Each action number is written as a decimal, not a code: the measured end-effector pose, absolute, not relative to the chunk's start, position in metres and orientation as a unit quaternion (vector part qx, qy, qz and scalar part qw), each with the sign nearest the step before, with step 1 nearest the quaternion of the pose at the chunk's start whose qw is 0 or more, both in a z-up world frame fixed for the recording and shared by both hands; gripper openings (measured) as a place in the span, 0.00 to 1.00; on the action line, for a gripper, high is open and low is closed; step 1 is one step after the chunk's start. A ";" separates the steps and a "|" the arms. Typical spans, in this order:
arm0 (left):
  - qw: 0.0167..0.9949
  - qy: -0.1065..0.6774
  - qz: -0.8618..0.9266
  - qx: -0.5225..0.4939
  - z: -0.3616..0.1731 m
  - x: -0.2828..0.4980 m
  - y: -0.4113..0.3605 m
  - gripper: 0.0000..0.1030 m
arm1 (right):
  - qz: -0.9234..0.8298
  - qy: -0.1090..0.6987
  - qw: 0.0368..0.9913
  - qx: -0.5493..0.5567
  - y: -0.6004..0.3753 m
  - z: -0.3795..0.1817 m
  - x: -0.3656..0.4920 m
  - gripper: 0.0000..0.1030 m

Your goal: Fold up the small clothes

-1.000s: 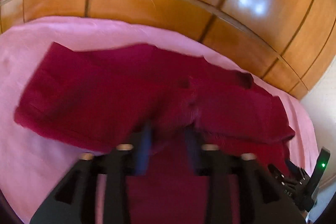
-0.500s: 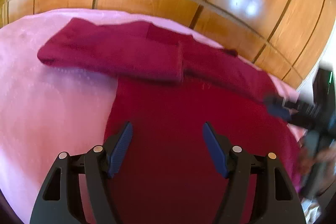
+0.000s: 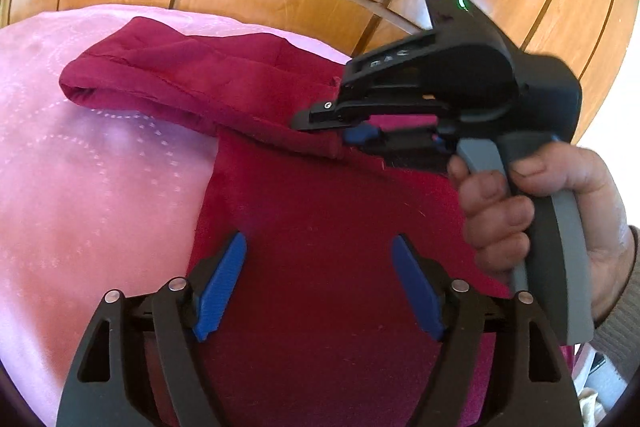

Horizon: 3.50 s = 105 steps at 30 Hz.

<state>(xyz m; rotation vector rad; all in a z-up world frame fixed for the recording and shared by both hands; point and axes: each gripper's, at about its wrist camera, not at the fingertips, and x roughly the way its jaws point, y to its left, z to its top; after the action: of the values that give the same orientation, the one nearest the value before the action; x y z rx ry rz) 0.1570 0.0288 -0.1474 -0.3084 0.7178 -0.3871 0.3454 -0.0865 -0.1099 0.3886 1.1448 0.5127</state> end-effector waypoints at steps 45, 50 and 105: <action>0.929 0.325 -0.129 -0.119 -0.064 0.254 0.019 0.77 | 0.081 0.383 0.911 0.127 -0.288 -0.041 0.289 0.61; 0.927 0.326 -0.152 -0.106 -0.062 0.308 0.004 0.77 | 0.061 0.401 0.909 0.090 -0.276 -0.061 0.316 0.64; 0.923 0.376 -0.056 -0.061 -0.104 0.204 0.000 0.91 | 0.022 0.425 0.904 0.043 -0.277 -0.104 0.317 0.98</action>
<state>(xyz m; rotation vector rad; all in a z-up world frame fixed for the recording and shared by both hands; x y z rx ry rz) 0.2045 -0.0003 -0.1044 -0.1251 0.7729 -0.1144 0.3171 -0.2767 -0.1037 0.0885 0.8785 0.0460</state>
